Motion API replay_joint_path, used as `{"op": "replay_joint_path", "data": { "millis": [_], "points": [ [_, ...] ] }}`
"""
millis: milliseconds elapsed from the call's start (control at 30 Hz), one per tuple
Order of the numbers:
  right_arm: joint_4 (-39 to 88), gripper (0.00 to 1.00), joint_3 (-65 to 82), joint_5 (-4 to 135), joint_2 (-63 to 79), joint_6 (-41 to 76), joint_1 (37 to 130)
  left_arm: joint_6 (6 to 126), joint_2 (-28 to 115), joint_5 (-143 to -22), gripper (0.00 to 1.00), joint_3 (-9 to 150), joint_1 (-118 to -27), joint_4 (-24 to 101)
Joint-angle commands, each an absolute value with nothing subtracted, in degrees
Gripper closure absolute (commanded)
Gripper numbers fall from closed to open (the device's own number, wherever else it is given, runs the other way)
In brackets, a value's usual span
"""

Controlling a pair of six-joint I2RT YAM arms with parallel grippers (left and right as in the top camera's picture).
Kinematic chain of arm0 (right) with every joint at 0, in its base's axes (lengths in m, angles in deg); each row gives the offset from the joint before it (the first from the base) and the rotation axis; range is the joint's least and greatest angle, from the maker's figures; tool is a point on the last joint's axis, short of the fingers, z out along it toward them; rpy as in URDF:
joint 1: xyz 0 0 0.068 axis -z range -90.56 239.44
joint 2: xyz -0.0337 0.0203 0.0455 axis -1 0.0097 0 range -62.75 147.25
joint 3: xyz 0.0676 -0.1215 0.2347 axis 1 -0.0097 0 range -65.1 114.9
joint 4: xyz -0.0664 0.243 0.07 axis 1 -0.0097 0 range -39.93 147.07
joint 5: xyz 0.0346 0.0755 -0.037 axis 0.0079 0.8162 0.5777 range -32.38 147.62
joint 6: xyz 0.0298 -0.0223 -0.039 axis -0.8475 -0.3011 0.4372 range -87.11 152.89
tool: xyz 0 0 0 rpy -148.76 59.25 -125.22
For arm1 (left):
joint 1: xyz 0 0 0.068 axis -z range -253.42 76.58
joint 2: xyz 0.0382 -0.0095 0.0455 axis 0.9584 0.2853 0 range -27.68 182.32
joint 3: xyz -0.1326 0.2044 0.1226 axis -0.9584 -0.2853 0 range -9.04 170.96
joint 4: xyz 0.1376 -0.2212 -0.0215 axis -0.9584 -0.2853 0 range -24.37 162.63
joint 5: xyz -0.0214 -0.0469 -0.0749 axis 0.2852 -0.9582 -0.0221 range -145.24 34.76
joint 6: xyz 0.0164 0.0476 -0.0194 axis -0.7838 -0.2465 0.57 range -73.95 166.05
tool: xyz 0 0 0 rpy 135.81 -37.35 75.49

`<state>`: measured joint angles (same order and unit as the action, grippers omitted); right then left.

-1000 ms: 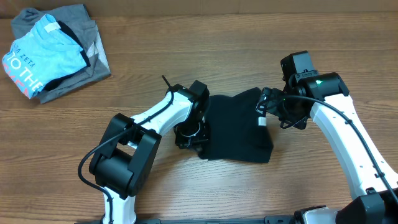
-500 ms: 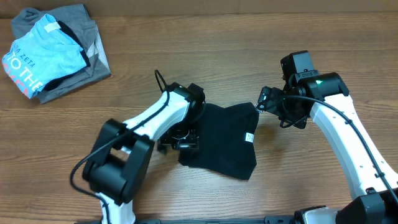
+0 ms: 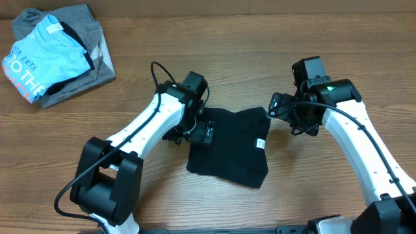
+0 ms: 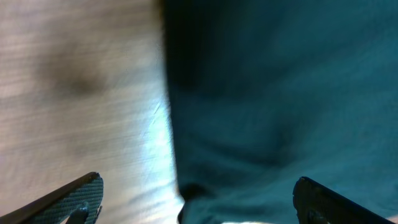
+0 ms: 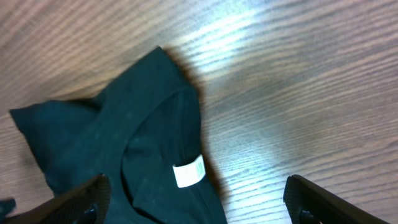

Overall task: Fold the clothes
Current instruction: 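Grasp the left edge of the black bundle with the left gripper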

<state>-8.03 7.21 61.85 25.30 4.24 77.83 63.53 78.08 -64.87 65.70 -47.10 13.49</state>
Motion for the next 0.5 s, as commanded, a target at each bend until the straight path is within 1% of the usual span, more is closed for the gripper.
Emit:
{"op": "replay_joint_path", "data": {
  "millis": [0, 133, 267, 467],
  "points": [
    [-7.3, 0.07, 6.7, 61.8, 26.3, 4.4, 77.9, 53.6, 79.3, -74.0, 0.0, 66.9, -49.5, 16.3],
    [-6.9, 0.07, 6.7, 61.8, 26.4, 4.5, 77.9, 50.2, 81.3, -77.9, 0.0, 66.9, -51.2, 19.0],
    [-6.8, 0.07, 6.7, 61.8, 26.4, 4.5, 77.9, 48.8, 83.2, -79.2, 0.0, 66.9, -51.7, 19.3],
    [-6.8, 0.07, 6.7, 61.8, 26.4, 4.5, 77.9, 49.0, 88.8, -81.6, 0.0, 66.9, -51.7, 19.3]
  ]
}}
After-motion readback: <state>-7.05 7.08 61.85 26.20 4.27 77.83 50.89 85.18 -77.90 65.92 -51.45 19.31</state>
